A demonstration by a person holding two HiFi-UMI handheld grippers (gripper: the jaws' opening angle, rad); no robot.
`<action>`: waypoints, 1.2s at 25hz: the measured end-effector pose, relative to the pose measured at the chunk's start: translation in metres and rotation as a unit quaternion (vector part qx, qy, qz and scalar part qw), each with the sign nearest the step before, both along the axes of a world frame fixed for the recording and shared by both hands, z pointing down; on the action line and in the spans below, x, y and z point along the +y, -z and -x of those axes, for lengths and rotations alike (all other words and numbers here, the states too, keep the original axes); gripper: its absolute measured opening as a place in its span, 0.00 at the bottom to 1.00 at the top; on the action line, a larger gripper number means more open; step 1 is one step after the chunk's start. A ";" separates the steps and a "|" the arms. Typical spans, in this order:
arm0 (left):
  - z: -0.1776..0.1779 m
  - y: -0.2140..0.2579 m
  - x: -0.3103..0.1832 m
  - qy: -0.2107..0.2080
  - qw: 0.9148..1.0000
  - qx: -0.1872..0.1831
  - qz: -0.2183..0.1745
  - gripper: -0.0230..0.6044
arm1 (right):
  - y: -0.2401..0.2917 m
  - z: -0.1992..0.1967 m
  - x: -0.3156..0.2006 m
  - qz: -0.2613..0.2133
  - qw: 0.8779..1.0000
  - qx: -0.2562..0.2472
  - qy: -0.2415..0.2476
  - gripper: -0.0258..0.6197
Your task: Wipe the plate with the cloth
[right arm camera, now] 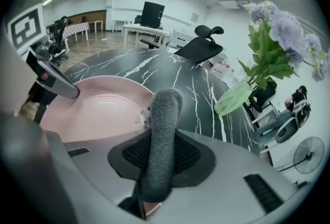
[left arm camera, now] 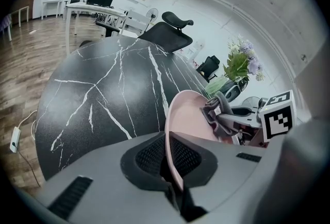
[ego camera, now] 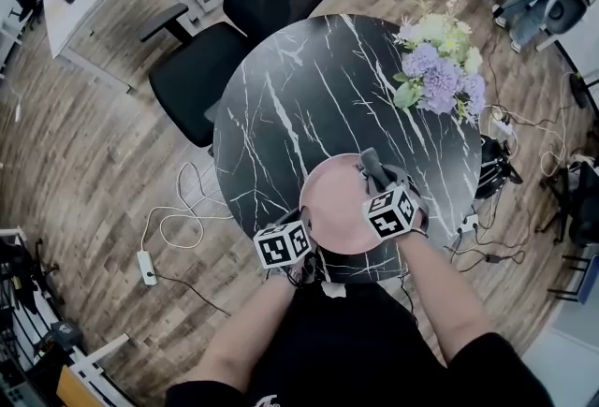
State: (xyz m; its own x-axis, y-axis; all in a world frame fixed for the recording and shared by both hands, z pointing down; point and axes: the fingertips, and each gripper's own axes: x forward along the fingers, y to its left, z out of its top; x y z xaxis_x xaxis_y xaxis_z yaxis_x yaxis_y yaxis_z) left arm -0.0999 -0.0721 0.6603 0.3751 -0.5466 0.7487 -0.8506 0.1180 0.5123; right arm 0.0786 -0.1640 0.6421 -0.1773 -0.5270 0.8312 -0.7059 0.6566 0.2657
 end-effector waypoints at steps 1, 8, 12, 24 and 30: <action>0.000 0.000 0.000 0.001 1.000 0.000 0.000 0.08 | 0.003 -0.001 0.000 0.003 1.000 -0.022 -0.018 0.20; -0.001 0.000 0.000 0.005 1.000 0.000 -0.002 0.08 | 0.003 0.006 0.012 0.076 0.975 -0.173 -0.118 0.20; 0.000 0.001 0.000 0.007 1.000 -0.003 -0.002 0.08 | 0.000 0.028 0.032 0.124 0.962 -0.209 -0.120 0.20; -0.001 0.000 0.001 0.014 1.000 0.003 0.001 0.08 | -0.012 0.107 0.100 0.214 0.949 -0.228 -0.037 0.20; 0.002 0.000 0.000 0.016 1.000 -0.001 0.002 0.08 | -0.020 0.118 0.119 0.216 0.956 -0.196 0.018 0.20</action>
